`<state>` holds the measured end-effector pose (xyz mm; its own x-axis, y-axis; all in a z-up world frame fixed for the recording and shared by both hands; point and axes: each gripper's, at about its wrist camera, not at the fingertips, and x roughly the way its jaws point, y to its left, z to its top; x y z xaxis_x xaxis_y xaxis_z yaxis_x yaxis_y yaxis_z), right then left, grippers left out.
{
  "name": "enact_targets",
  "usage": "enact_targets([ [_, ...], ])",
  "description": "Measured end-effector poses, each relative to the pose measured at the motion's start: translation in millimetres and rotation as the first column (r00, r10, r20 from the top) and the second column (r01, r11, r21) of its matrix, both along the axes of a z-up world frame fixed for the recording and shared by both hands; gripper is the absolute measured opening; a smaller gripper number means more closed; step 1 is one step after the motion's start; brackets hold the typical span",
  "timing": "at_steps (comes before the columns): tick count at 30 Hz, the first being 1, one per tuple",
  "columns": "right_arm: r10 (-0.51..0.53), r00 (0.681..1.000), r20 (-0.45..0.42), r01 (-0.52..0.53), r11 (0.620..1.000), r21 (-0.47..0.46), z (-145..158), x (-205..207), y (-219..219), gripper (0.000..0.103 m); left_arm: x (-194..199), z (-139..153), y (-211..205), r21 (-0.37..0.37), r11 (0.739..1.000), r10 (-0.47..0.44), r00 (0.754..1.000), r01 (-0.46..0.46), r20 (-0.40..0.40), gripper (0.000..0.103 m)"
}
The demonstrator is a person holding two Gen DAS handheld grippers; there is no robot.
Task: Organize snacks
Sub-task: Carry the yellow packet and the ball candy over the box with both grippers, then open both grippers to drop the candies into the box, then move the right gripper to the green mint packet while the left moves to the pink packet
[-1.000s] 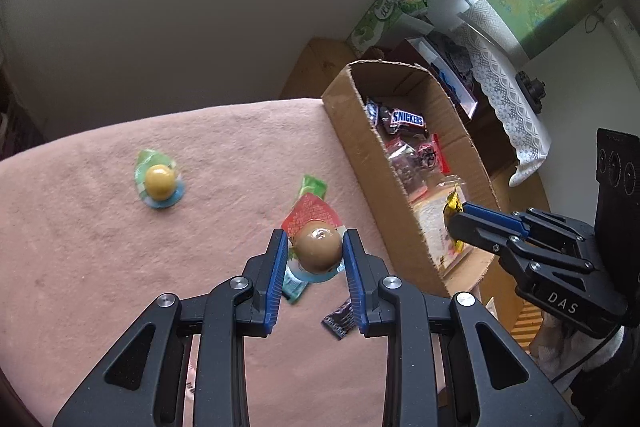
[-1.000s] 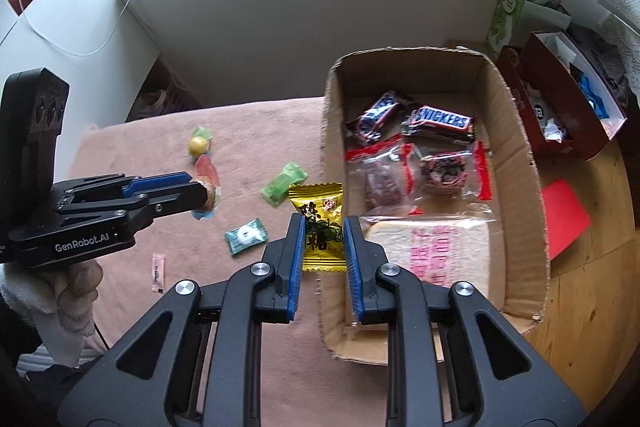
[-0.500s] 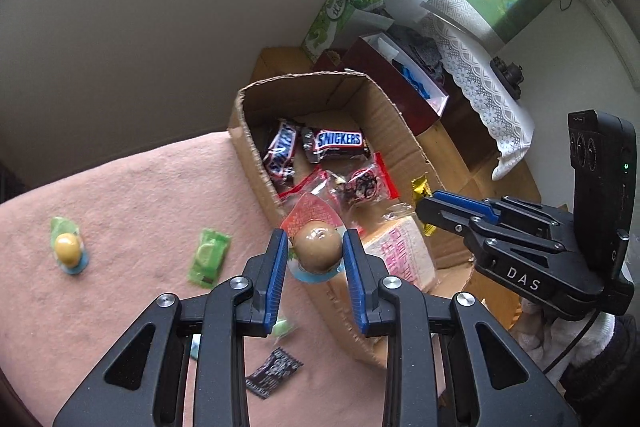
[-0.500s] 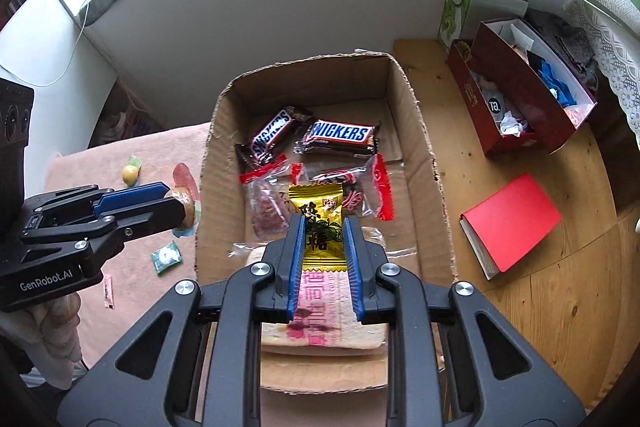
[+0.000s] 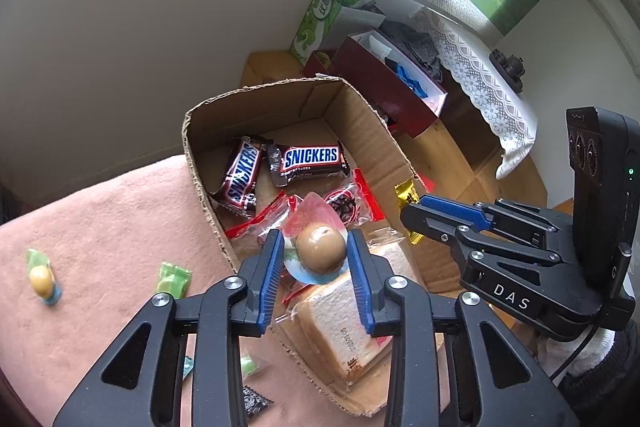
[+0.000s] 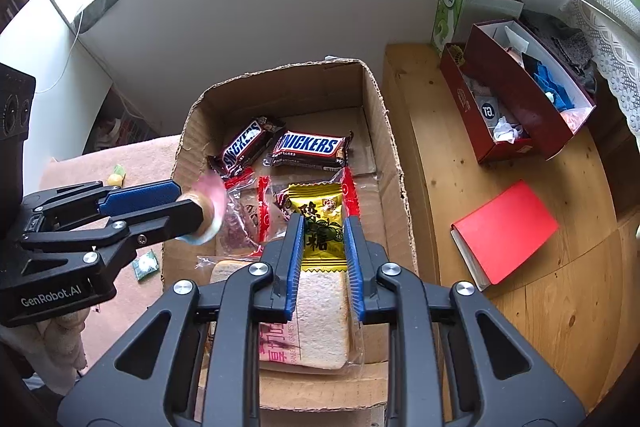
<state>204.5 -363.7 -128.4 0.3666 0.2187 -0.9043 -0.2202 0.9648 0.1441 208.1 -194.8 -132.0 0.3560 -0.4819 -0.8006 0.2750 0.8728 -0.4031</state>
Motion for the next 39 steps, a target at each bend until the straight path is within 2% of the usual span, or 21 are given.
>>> enact_targets([
  [1,-0.003,1.000,0.001,0.003,1.000,0.000,-0.1,0.3,-0.8,0.023,0.6,-0.1,-1.0,0.002,1.000,0.001,1.000,-0.001,0.000,0.035],
  [3,-0.006,1.000,0.003,0.006,1.000,-0.004,-0.1,0.8,-2.2,0.038,2.0,0.5,-3.0,0.006,1.000,0.002,1.000,-0.002,0.000,0.035],
  [4,-0.007,1.000,0.008,0.007,1.000,-0.007,0.6,0.4,-2.5,0.051,2.3,1.1,-3.3,0.008,1.000,0.002,1.000,-0.002,0.002,0.035],
  [5,-0.007,1.000,0.015,0.007,1.000,-0.008,1.8,-0.2,-2.6,0.058,1.8,1.6,-3.4,0.011,1.000,0.003,1.000,-0.003,0.006,0.035],
  [12,-0.010,1.000,0.027,0.011,1.000,-0.015,6.8,-0.7,-1.9,0.059,-0.9,4.3,-0.8,0.024,1.000,0.017,1.000,-0.017,0.016,0.036],
  [16,-0.019,0.999,0.036,0.019,1.000,-0.013,12.4,-4.7,-1.4,0.068,-6.1,11.7,3.7,0.035,0.999,0.026,0.999,-0.027,0.036,0.036],
  [18,-0.028,0.999,0.042,0.029,1.000,-0.012,16.7,-7.5,-0.8,0.069,-8.8,16.2,5.3,0.052,0.998,0.027,0.998,-0.030,0.048,0.037],
  [21,-0.045,0.998,0.042,0.046,0.999,-0.010,22.4,-11.6,1.3,0.073,-14.9,23.5,10.9,0.064,0.997,0.030,0.997,-0.034,0.069,0.054],
  [26,-0.070,0.997,0.044,0.070,0.998,0.000,31.1,-18.9,7.4,0.077,-22.7,34.9,18.9,0.083,0.996,0.026,0.995,-0.034,0.096,0.056],
  [28,-0.072,0.996,0.044,0.072,0.997,0.000,34.8,-22.7,12.0,0.077,-26.4,39.7,23.1,0.095,0.995,0.031,0.993,-0.041,0.110,0.063],
  [33,-0.068,0.997,0.045,0.068,0.998,0.000,42.9,-32.3,26.2,0.077,-37.5,51.6,32.8,0.125,0.991,0.038,0.989,-0.056,0.142,0.070],
  [39,-0.055,0.998,0.039,0.054,0.998,0.017,48.2,-45.0,48.5,0.077,-50.1,52.4,59.9,0.134,0.988,0.059,0.989,-0.077,0.134,0.071],
])
